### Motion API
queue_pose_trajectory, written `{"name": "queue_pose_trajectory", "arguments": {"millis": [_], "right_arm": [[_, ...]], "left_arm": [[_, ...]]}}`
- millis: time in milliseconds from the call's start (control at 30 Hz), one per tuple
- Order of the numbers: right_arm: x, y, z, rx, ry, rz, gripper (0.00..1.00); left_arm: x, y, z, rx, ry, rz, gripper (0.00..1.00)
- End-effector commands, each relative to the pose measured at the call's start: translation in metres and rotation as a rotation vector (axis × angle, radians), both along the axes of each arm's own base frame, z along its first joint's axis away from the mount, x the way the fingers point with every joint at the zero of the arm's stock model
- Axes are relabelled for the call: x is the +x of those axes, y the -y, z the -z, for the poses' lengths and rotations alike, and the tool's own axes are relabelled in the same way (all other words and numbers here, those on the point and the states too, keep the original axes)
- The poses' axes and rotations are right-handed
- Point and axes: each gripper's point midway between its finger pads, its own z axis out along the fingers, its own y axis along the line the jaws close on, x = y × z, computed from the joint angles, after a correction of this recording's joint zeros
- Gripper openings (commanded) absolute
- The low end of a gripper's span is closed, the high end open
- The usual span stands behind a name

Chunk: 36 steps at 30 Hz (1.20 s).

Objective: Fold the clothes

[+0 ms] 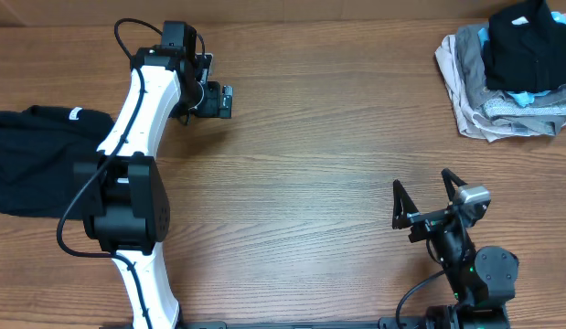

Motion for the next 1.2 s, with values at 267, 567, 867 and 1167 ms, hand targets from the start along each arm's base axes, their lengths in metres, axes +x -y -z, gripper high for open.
{"name": "queue_pose_trajectory", "arguments": {"millis": [267,567,867,1167], "right_arm": [[-0.009,0.007,0.016,0.005,0.073,0.033,1.0],[-0.003,0.028,0.04,0.11,0.026,0.162,1.0],[-0.003,0.03,0.039,0.11,0.027,0.169,1.0],[-0.003,0.03,0.039,0.11,0.026,0.169,1.0]], "left_arm": [[-0.001,-0.001,0.003,0.009,-0.002,0.021,1.0],[-0.001,0.0,0.003,0.009,-0.002,0.021,1.0],[-0.001,-0.001,0.003,0.009,-0.002,0.021,1.0],[-0.001,-0.001,0.003,0.009,-0.002,0.021,1.0]]}}
